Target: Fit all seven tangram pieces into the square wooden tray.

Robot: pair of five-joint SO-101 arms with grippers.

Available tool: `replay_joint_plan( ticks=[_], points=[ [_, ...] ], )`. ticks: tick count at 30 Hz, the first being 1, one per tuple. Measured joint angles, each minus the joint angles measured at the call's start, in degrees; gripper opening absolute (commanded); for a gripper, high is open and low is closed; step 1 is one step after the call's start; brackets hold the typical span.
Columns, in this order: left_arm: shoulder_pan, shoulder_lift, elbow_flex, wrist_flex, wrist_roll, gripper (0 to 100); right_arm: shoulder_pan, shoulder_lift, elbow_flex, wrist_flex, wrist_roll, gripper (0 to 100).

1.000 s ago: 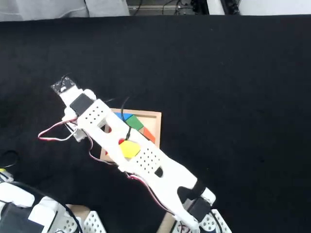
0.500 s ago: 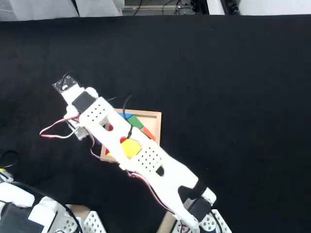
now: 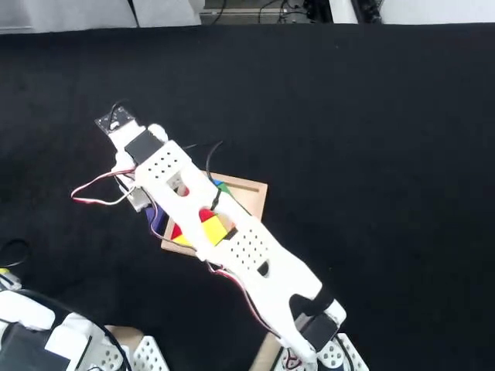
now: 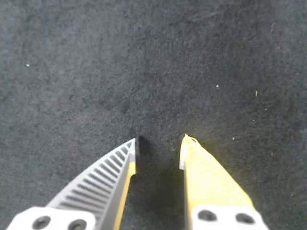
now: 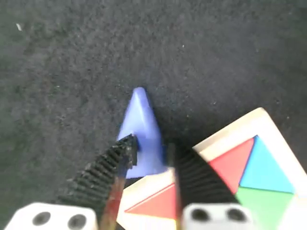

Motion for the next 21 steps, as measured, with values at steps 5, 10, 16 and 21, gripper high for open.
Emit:
replay_joint_plan(
  ticks=[5, 10, 16, 21],
  points=[
    [0.0, 0.0, 0.0, 0.0, 0.0, 15, 0.18, -0.44, 0.0, 0.0, 0.26, 12.7],
    [0.0, 0.0, 0.0, 0.0, 0.0, 15, -0.35, -0.44, 0.0, 0.0, 0.26, 29.9],
    [0.0, 0.0, 0.0, 0.0, 0.0, 15, -4.04, -0.44, 0.0, 0.0, 0.26, 27.6],
    [0.0, 0.0, 0.0, 0.0, 0.0, 15, -6.33, -0.26, 1.14, 0.0, 0.09, 27.6]
  ],
)
